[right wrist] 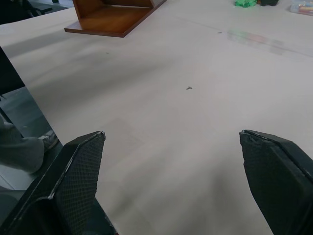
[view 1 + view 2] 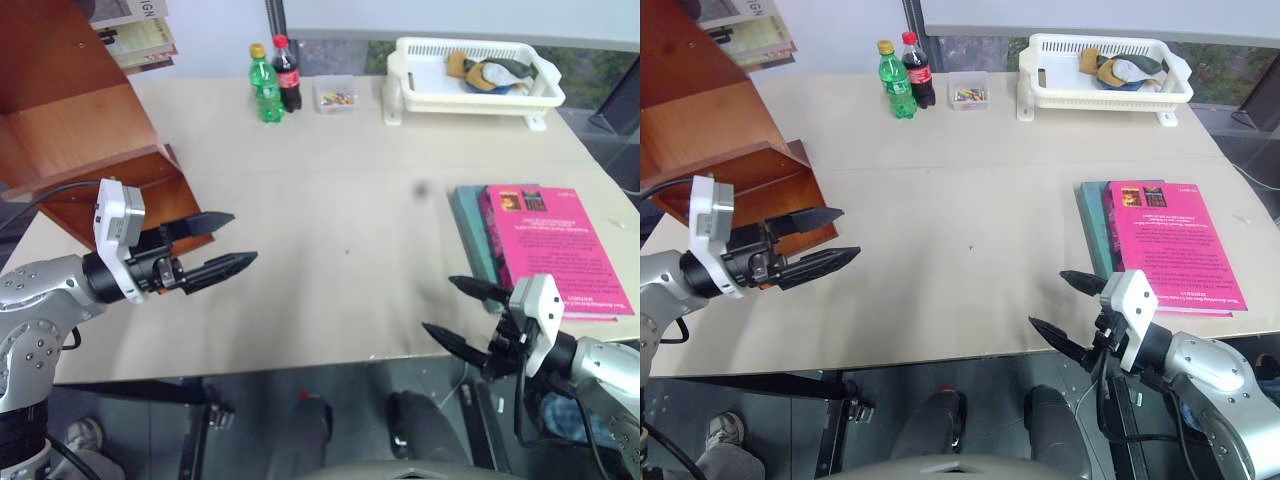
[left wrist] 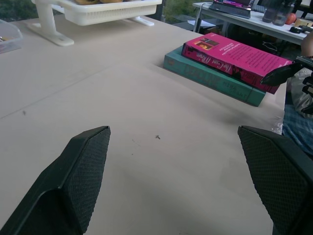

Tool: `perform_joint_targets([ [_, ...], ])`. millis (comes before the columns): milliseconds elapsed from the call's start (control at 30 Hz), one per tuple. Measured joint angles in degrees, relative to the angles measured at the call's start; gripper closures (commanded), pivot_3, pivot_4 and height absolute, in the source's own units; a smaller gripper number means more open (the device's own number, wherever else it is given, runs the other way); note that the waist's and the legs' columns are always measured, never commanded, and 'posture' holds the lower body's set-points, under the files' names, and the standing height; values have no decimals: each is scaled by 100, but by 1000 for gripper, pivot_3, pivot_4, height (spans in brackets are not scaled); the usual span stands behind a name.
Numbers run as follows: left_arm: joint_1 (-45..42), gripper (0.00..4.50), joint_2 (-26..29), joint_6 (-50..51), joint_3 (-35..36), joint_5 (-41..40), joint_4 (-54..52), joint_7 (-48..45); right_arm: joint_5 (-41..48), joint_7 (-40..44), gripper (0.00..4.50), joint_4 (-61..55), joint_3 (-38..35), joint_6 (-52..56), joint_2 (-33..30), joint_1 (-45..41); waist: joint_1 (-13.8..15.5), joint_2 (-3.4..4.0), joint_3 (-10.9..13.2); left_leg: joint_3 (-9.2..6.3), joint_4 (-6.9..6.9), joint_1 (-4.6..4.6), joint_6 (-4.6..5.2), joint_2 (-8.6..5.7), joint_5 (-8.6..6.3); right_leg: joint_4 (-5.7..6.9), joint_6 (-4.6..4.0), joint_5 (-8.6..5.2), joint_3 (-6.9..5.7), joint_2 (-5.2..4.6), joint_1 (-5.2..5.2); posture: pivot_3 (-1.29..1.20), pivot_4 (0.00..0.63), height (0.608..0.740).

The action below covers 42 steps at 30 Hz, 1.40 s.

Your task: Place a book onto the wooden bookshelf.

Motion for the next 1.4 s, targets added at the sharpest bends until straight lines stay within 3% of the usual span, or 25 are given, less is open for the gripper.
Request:
perform_joint_targets([
  [300,16,48,-98,-17,-8,-2,-27,80,-67,31,0,179,2,-11,-32,-309,-1,0,0,0,-2,0,0,0,0,0,0,0,0,0,-1,0,150,740],
  [600,-12,48,-552,-135,-319,25,-264,495,-142,-170,0,525,140,176,6,-1196,-1,0,0,0,-2,-1,0,0,0,-1,0,1,0,1,-1,0,150,740],
  [700,-234,48,-916,-133,-559,1,-368,830,-59,-484,0,755,71,382,92,-1922,0,2,2,1,3,-4,0,-4,0,-1,2,3,3,0,-1,0,150,740],
  [767,-601,48,-1245,-129,-983,29,-563,1185,-668,-935,0,1703,-93,379,-436,-2975,3,4,5,2,23,-7,1,-15,1,0,9,7,4,-4,7,0,150,740],
  [833,-648,48,-1310,-121,-1189,107,-706,1338,-1118,-1244,0,2433,-396,372,-792,-3360,47,-3,3,-7,25,-9,2,-26,0,-1,8,8,5,-8,11,0,150,740],
  [933,-797,0,-1424,-80,-1447,307,-702,1638,-1576,-1468,799,3577,-583,223,-1020,-3817,32,0,4,-7,11,-9,8,-23,-3,-1,-11,23,7,-4,7,0,150,740],
  [967,-1062,0,-1634,-84,-1700,383,-709,1778,-1840,-1514,1628,4323,-568,146,-1141,-4127,23,7,9,-5,11,-14,9,-26,-3,-5,-5,27,9,-5,6,0,150,740],
  [1033,-1100,0,-1661,-86,-1794,404,-709,1810,-1973,-1543,2284,4564,-556,87,-1221,-4202,3,8,9,-1,7,-12,16,-26,-8,-10,5,32,14,-5,7,0,150,740],
  [1167,-1146,0,-1797,-80,-1877,394,-708,1863,-2448,-1622,4366,5354,-511,-28,-1430,-4290,-35,10,10,13,5,-12,36,-25,-19,-20,7,33,25,-5,6,0,150,740],
  [1400,-1129,0,-1767,41,-1869,185,-762,1760,-2889,-1496,4481,6316,-456,-280,-1795,-4295,-18,20,15,17,8,-11,37,-27,-20,-23,9,33,29,-6,10,0,150,740],
])
